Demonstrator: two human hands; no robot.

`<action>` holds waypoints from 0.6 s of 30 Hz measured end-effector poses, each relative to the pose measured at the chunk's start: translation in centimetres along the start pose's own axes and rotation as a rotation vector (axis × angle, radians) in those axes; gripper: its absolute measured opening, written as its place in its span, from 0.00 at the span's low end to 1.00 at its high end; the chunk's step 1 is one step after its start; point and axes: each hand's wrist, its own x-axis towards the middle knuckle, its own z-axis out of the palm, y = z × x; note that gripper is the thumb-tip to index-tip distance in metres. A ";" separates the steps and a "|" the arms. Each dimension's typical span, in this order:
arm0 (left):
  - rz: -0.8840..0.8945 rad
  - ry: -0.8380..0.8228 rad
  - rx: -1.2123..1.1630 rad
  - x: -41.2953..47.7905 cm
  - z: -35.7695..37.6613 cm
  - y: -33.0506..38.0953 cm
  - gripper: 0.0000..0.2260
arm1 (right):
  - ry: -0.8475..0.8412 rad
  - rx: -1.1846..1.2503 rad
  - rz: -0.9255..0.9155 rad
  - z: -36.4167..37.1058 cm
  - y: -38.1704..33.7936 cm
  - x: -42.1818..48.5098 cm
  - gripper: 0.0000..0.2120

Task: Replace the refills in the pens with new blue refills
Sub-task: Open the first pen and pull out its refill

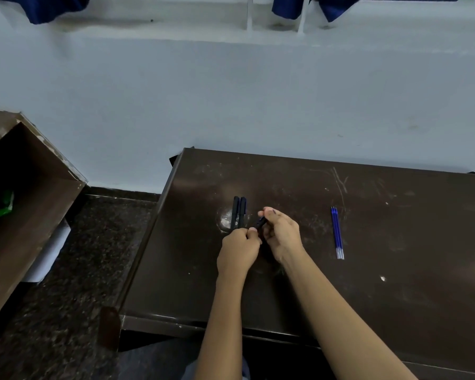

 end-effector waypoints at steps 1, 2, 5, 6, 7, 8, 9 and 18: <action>-0.007 0.003 0.006 0.1 -0.1 -0.2 0.17 | 0.038 0.006 -0.019 -0.2 0.0 0.4 0.05; -0.016 0.013 -0.007 0.2 -0.3 -0.2 0.16 | 0.067 -0.034 -0.051 -0.6 0.1 0.8 0.04; -0.030 0.076 -0.146 0.3 -1.0 -0.1 0.13 | 0.116 -0.438 -0.201 -2.0 0.5 1.6 0.01; -0.016 0.095 -0.184 0.4 -1.0 -0.1 0.12 | 0.114 -0.582 -0.260 -2.3 0.7 1.6 0.02; 0.004 0.105 -0.214 0.5 -1.1 -0.1 0.12 | 0.099 -0.700 -0.313 -2.5 0.7 1.5 0.04; 0.018 0.105 -0.245 0.5 -1.0 -0.1 0.12 | 0.080 -0.787 -0.355 -2.7 0.8 1.3 0.06; 0.025 0.098 -0.276 0.4 -0.9 -0.2 0.12 | 0.064 -0.849 -0.385 -2.7 0.8 1.2 0.08; 0.079 0.104 -0.172 -0.8 -1.4 0.6 0.12 | 0.050 -0.962 -0.474 -3.0 1.2 0.8 0.10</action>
